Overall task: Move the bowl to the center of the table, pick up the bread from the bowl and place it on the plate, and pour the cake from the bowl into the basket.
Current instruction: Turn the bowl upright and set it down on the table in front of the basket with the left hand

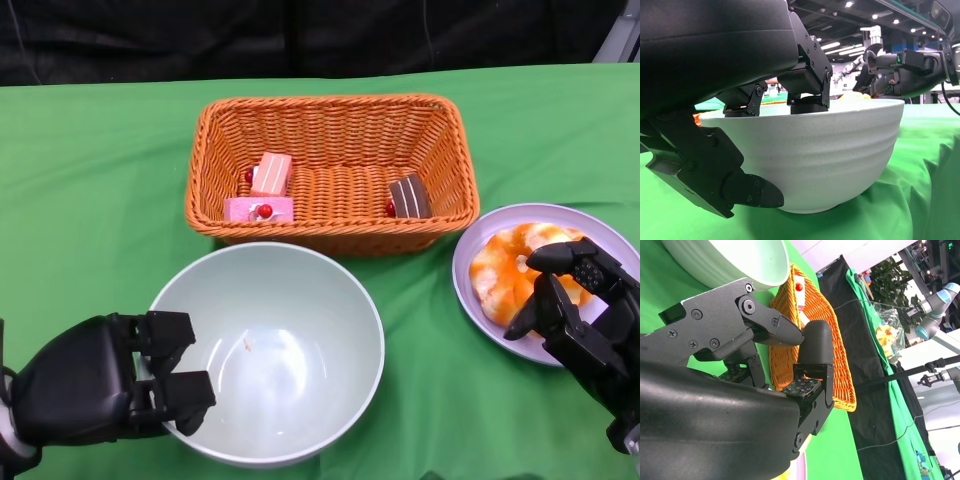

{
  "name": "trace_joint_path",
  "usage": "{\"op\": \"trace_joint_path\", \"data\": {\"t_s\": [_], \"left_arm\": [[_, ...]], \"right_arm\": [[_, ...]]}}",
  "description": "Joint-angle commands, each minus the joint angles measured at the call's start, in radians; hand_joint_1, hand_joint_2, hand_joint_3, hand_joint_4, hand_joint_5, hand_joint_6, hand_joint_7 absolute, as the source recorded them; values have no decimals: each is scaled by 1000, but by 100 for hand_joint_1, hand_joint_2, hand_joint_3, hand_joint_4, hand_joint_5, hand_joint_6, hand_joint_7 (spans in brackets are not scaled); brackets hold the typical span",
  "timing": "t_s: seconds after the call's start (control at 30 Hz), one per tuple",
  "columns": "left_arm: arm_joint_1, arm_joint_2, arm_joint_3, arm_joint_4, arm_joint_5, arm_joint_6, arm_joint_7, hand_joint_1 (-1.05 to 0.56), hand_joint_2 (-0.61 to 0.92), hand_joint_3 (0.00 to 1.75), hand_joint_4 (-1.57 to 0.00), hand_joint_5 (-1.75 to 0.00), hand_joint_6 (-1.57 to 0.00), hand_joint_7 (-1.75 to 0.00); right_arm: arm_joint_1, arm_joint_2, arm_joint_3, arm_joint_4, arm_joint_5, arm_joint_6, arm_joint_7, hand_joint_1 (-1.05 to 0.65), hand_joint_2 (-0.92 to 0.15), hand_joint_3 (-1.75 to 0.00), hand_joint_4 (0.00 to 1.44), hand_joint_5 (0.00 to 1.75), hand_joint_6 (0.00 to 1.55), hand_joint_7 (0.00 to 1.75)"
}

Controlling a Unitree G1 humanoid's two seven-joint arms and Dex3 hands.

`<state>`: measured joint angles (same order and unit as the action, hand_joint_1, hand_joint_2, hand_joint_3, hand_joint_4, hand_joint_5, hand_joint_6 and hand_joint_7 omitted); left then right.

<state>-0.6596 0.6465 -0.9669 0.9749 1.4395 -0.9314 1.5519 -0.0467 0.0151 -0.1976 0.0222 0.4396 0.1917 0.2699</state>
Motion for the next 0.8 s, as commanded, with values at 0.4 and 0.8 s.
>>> {"op": "trace_joint_path", "data": {"t_s": [0.4, 0.8], "left_arm": [[-42, -62, -27, 104, -79, 17, -47, -14, 83, 5, -79, -175, -58, -172], [-39, -88, -21, 118, -139, 23, -148, -20, 79, 1, -75, -175, -74, -137]], "right_arm": [[0, -19, -12, -6, 4, -11, 6, -14, -73, -89, 68, 172, 60, 147], [1, -13, -13, -12, 8, -6, -1, -14, -72, -89, 69, 172, 61, 145]]}}
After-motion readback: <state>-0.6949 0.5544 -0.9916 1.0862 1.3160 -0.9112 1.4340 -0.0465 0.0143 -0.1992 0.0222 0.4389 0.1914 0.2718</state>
